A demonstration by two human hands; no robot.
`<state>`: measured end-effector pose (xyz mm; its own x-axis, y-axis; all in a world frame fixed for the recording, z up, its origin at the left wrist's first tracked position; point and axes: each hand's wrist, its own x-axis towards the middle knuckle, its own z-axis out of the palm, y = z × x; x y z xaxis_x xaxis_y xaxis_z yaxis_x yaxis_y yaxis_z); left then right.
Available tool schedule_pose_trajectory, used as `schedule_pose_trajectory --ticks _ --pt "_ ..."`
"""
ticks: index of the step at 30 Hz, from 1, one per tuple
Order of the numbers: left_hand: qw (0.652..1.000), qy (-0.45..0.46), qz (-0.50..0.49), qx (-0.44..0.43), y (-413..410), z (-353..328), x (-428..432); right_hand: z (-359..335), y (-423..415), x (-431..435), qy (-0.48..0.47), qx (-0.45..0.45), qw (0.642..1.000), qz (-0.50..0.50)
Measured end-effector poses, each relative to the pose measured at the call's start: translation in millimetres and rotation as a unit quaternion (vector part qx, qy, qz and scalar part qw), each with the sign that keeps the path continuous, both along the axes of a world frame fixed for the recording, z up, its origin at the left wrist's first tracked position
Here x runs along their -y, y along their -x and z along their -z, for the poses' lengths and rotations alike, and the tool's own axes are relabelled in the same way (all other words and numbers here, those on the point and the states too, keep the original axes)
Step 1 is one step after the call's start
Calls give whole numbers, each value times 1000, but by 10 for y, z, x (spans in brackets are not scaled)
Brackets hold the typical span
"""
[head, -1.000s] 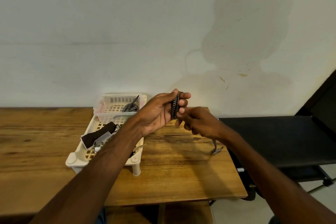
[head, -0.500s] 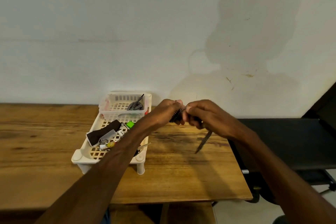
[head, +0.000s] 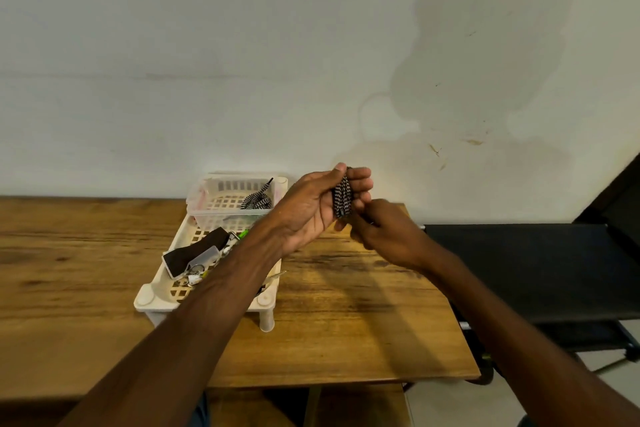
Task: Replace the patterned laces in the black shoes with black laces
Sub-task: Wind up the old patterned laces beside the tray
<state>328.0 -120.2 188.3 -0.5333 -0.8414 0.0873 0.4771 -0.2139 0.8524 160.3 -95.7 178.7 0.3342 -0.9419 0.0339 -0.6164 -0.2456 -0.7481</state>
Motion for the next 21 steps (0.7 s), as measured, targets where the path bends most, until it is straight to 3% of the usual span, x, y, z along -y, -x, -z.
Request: schedule_pose_trajectory --ticks 3,8,15,21 --pt "998 6 -66 7 -6 40 56 -19 -122 -38 -12 -43 998 -54" --pt "978 52 -136 147 -71 152 173 -187 -104 -122 30 -62 995 -76" --pt "932 146 -107 315 -46 156 127 -257 127 -22 171 -63 983 15" --pt "918 144 -77 362 4 126 32 -204 201 48 245 -27 968 47"
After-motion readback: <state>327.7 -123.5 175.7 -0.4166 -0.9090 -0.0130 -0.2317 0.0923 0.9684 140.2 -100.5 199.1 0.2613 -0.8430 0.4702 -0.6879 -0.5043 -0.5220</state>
